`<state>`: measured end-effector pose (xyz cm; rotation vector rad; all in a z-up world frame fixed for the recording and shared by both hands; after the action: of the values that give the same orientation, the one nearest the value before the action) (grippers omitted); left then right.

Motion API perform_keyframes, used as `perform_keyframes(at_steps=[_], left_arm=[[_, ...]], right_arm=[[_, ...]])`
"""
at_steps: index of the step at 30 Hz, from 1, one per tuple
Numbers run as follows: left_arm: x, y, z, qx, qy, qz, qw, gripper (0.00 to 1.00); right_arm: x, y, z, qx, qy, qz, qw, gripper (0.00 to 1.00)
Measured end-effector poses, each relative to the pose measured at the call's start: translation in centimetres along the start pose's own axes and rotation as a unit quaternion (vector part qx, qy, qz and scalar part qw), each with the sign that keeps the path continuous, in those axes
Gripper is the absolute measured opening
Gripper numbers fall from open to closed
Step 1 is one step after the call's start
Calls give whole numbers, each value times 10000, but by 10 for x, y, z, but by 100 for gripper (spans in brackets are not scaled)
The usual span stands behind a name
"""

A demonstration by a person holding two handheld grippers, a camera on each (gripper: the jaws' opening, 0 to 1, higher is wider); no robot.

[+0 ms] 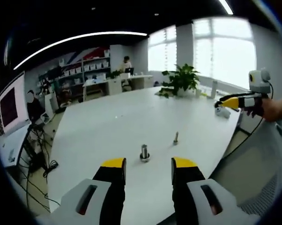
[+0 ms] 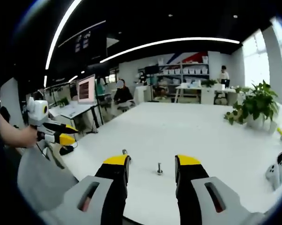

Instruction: Place the washer onto the threaded stud by aligning its center hole with the stud, sliding it down to the base, and recovering from edge contact or off-axis alignment until the washer reaches the visible bottom stop.

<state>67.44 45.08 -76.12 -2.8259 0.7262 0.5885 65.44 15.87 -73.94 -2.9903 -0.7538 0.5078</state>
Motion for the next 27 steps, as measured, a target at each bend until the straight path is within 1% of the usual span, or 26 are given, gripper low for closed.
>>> perform_keyframes(at_steps=[1,3,4,5,8,11,14,16,18,22,23,24,25,27], left_arm=[[-1,1,-1,20,21,7,10000,37],[-1,2,-1,51,51,25,10000,37],[0,3,-1,1,58,52,10000,37],[1,3,-1,-46,47,70,10000,37],[1,4,-3,-7,68,76,9999,37],[0,5,-3,-77,95,116,9999,37],[0,9,-4,6,127,143,9998,37],[0,10,-4,77,118,145,9998,37],[-1,10,-6,56,163,156,9997,37],[0,12,-2,39,62,166,9998,37],[1,13,-4,78,109,199,9997,37],[0,14,-6,123,144,218,9996,37],[0,14,-6,169,143,215,9995,37],[0,14,-3,152,97,203,9996,37]], right_arm=[[-1,0,1,-80,-49,122,9999,41],[0,-3,-2,-253,72,146,9995,43],[0,-4,-3,-334,104,156,9993,45],[0,-3,-3,-493,61,214,9985,46],[2,-6,-3,-305,110,125,9994,49],[2,-6,2,-365,-1,161,9992,49],[5,-6,6,-373,-142,148,9991,49],[7,-8,6,-421,-189,109,9989,49],[6,-9,8,-437,-210,68,9988,49],[4,-7,12,-417,-293,129,9986,49],[4,-4,11,-393,-256,141,9988,49],[2,-2,7,-326,-114,157,9993,49],[2,1,6,-325,-54,174,9993,49],[0,2,7,-354,-42,201,9992,49]])
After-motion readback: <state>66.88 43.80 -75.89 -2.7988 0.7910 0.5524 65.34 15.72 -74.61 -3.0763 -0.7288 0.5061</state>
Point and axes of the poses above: the point that each gripper's makers call its tool centre point, and the gripper's own axes: x roughly forward along the fingers, y roughly to its right, z roughly out of its underside, the point moved 3 cm from there along -x, roughly backward along the fingers, and after that the axes turned 8 degrees about -z, right-handed, at the moved point
